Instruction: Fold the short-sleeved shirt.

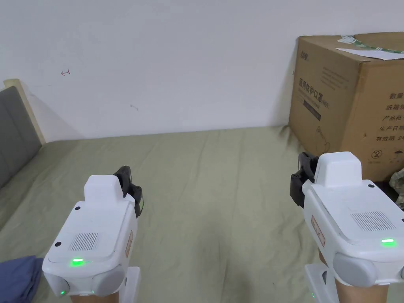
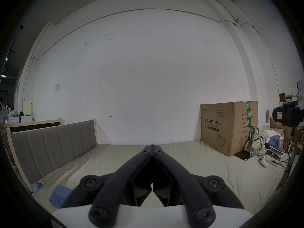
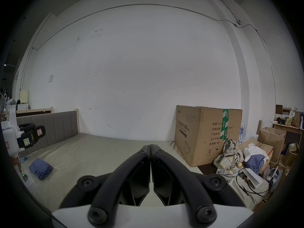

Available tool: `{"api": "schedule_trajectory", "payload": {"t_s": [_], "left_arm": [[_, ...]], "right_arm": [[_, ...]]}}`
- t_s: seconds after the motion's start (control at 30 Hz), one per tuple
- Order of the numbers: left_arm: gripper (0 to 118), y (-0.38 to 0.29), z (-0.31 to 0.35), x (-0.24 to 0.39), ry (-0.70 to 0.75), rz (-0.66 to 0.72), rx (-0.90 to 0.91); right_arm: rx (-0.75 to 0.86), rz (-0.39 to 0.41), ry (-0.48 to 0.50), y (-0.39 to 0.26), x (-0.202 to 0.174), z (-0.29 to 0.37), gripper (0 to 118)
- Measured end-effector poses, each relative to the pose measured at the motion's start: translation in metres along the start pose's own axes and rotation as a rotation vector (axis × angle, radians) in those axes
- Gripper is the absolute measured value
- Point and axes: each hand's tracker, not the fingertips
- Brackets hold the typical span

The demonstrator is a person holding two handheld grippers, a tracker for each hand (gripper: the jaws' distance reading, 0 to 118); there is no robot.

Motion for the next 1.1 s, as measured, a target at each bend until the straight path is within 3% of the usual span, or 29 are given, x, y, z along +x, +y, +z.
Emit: {"api": "schedule_trajectory", "payload": {"t_s": [1.1], "left_arm": [[0,-0.0015,-0.0012,-0.0079,-0.002,0.005,-0.003]], "right_arm": [[0.001,0.004,0.001,-0.0001,-0.0047,-0.0012,0]]}}
